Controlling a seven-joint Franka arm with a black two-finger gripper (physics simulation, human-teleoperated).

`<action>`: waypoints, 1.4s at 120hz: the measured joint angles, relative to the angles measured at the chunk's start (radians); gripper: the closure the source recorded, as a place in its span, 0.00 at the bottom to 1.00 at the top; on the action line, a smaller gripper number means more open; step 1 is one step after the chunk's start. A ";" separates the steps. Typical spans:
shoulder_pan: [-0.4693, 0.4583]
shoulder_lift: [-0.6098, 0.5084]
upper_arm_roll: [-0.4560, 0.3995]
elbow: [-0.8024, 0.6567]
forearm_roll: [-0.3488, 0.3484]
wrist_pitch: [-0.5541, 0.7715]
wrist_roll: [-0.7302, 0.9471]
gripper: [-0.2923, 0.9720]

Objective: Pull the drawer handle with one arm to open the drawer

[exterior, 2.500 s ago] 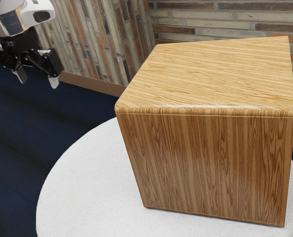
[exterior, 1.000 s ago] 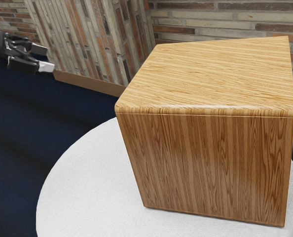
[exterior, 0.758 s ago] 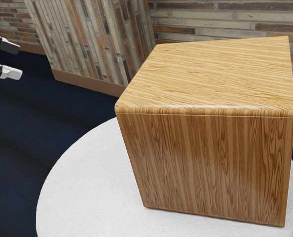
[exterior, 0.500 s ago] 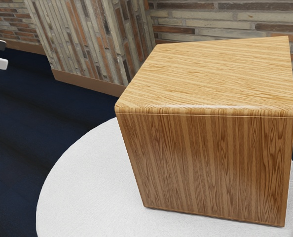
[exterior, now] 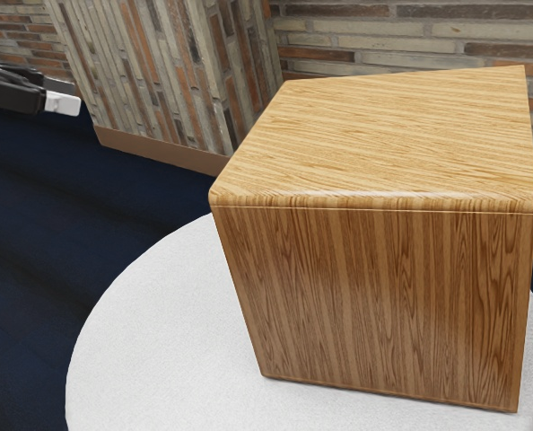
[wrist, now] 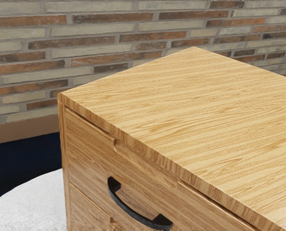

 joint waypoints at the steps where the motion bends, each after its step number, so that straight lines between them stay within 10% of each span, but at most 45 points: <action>1: -0.001 0.000 0.000 0.000 0.000 -0.002 -0.007 0.25; 68: 0.030 0.037 -0.056 0.056 -0.011 -0.235 -0.541 0.25; 168: -0.177 0.154 0.229 0.101 -0.012 -0.162 -0.859 0.25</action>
